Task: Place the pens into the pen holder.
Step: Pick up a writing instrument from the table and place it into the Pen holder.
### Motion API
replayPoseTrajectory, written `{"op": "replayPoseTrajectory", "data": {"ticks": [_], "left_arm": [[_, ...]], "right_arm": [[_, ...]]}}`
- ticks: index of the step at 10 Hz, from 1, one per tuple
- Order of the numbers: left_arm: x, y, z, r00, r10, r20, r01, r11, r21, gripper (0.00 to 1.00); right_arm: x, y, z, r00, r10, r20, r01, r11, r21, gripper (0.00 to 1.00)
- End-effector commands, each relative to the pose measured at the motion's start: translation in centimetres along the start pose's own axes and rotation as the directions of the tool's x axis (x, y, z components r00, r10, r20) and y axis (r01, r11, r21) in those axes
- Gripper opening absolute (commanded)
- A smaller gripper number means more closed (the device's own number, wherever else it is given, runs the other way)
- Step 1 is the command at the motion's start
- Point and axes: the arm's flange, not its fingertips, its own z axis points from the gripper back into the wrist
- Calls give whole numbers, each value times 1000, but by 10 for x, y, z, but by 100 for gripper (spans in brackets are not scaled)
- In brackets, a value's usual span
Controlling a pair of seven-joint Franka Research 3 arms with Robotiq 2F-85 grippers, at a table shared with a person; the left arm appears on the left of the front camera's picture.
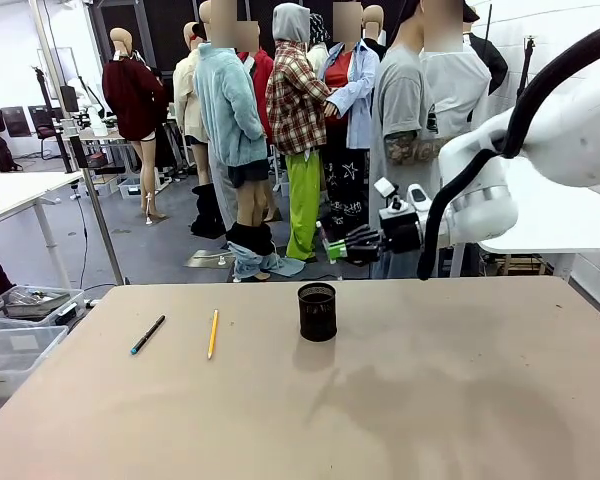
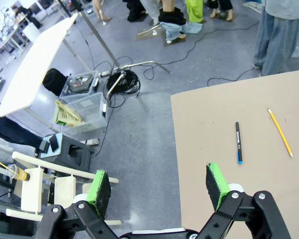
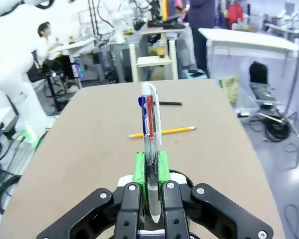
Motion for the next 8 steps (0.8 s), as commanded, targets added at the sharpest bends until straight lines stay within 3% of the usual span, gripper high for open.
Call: {"op": "replayPoseTrajectory", "data": {"ticks": [1, 8], "left_arm": [[1, -1, -1, 1000, 0, 3, 0, 1000, 8, 100], [1, -1, -1, 1000, 0, 3, 0, 1000, 8, 100]], "right_arm": [[22, -13, -9, 1000, 19, 2, -19, 999, 36, 0], [-3, -29, -41, 999, -26, -43, 28, 998, 52, 0]]}}
